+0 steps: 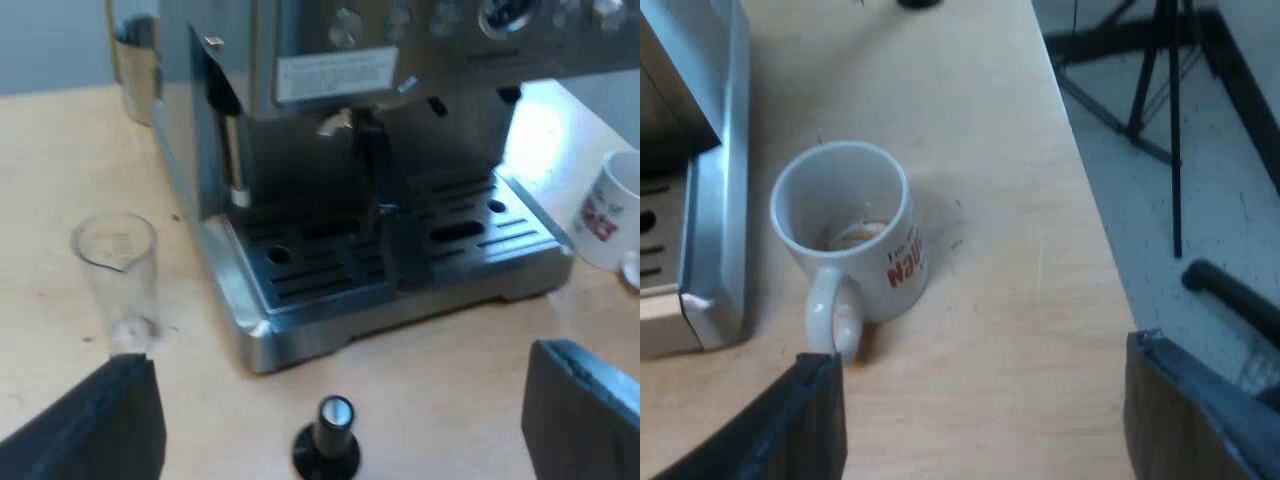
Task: Remove mug from coffee machine
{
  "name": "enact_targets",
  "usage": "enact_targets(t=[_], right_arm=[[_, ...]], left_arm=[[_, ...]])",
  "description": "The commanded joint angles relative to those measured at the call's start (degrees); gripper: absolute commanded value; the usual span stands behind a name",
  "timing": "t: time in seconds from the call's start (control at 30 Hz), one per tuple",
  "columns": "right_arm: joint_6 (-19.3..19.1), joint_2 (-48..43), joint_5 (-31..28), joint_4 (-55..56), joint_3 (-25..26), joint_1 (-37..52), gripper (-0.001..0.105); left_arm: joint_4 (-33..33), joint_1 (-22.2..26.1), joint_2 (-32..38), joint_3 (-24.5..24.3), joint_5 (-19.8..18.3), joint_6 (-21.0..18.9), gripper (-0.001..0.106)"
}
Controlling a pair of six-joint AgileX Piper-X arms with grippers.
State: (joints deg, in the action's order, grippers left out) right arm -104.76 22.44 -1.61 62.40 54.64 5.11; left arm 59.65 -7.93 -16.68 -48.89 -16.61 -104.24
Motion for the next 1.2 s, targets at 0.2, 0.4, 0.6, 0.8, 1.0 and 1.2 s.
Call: enact_targets(t=[0.2,0.4,0.6,0.8,1.0,1.2], right_arm=[[-1.07,-12.34,-2.73,0.00,-2.38,0.31,0.062],[-0.90,-22.83,-9.37,0.00,-7.30,0.31,0.062],[-0.41,-25.08,-9.94,2.17,-8.61,-0.05,0.062],[-0.41,-25.09,-9.77,1.12,-9.76,-0.03,0.062],[1.30,-25.09,-9.77,-0.91,-11.51,-0.03,0.062],[4.81,-25.09,-9.66,-1.81,-15.58,-0.03,0.062]], left_arm=[[-0.36,0.13,7.32,-0.40,4.60,0.07,0.079],[-0.36,0.13,13.46,-0.40,7.07,0.36,0.079],[-0.26,0.13,18.39,-0.40,8.01,0.36,0.079],[3.24,0.13,19.75,-0.69,10.67,0.36,0.079],[2.99,0.13,19.75,2.03,17.48,0.36,0.079],[0.64,0.13,19.75,8.49,18.18,0.36,0.079]])
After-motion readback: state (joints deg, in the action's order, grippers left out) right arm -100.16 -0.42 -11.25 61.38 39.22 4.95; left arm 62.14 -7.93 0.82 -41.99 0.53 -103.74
